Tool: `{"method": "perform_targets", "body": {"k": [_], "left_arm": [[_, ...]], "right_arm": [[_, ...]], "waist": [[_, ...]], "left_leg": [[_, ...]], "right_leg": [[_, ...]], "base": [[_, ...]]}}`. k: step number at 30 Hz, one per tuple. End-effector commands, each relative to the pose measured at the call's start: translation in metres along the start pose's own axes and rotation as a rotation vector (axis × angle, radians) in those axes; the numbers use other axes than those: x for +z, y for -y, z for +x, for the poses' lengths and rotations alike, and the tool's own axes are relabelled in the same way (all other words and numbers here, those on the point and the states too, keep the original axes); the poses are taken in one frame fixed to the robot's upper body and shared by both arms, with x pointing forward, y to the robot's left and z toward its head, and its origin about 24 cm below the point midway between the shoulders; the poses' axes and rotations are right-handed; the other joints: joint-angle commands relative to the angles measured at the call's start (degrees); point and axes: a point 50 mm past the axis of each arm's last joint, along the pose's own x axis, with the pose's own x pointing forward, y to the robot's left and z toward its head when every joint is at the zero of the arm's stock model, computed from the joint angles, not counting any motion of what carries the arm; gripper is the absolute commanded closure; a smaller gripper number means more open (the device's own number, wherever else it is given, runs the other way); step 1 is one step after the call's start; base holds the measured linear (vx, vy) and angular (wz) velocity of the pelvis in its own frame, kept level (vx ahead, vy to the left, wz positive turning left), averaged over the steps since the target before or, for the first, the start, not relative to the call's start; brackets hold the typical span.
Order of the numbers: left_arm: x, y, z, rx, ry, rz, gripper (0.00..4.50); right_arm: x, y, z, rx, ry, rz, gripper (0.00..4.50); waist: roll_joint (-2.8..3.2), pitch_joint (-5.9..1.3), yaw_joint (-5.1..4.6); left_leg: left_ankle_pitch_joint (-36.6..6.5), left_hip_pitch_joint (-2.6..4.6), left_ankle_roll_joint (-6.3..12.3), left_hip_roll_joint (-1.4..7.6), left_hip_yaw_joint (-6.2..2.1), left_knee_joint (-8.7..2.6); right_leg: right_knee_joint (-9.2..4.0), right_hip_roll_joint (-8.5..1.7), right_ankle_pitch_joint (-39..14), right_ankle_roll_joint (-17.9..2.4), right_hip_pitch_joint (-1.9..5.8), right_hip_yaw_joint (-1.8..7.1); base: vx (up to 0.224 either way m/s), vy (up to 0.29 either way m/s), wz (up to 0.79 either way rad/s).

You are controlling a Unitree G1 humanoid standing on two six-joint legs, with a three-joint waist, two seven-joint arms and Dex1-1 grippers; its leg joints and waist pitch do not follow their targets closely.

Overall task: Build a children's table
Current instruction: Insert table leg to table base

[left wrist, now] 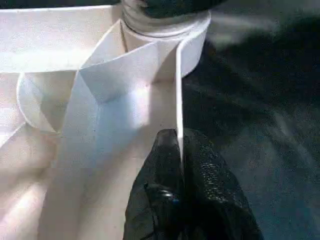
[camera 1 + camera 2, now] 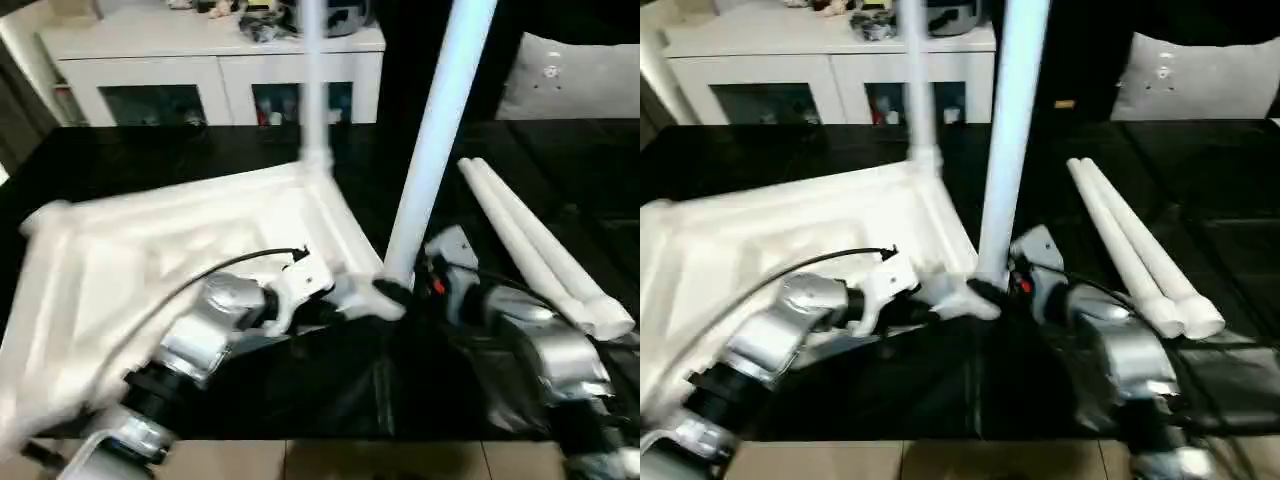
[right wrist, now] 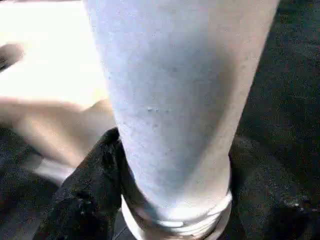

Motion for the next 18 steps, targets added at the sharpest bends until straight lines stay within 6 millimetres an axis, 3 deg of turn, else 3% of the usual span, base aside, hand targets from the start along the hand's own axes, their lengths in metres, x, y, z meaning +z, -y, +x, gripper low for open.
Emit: {"method": "perform_targets", "body": {"k": [1,5,7,12,18], "left_arm": [[0.035,0.017,0.008,-0.02,0.131,0.054,4.5],[0.036,0.017,0.01,0.001,0.119,0.082,4.5],[0.034,0.015,0.009,0.015,0.106,0.096,4.5],[0.03,0.01,0.006,0.042,0.084,0.107,4.5],[0.024,-0.001,0.0,0.04,0.055,0.132,4.5]], "right_arm": [[-0.022,-0.008,0.013,-0.073,-0.119,0.081,1.84],[-0.021,-0.011,0.016,-0.08,-0.103,0.079,1.84],[-0.02,-0.011,0.014,-0.067,-0.077,0.093,1.28],[-0.017,-0.007,0.007,-0.06,-0.048,0.083,0.78],[-0.012,0.003,-0.011,0.004,-0.008,0.056,0.34]], "waist": [[-0.88,-2.74,0.41],[-0.77,-3.05,1.03],[-0.74,-3.06,1.25],[-0.53,-3.27,2.01],[-0.45,-3.12,2.57]], "left_leg": [[-11.2,-0.79,2.82,2.77,-1.62,-4.76],[-8.2,-0.85,4.52,2.88,-1.36,-4.59],[-7.2,-0.92,5.15,2.91,-1.34,-4.54],[-4.7,-1.01,5.88,3.06,-1.29,-4.48],[-6.0,-0.85,6.22,3.09,-1.23,-4.51]], "right_leg": [[-5.52,-3.92,-24.0,-9.6,2.83,2.42],[-4.94,-3.9,-16.5,-11.4,2.94,2.71],[-4.79,-3.97,-14.7,-11.8,3.1,2.69],[-4.19,-3.87,-9.7,-13.2,3.29,2.66],[-4.47,-3.95,-11.0,-12.8,3.37,2.64]], "base": [[0.0,0.0,0.0],[0.0,0.0,0.0],[0.0,0.0,0.0],[0.0,0.0,0.0],[0.0,0.0,0.0]]}}
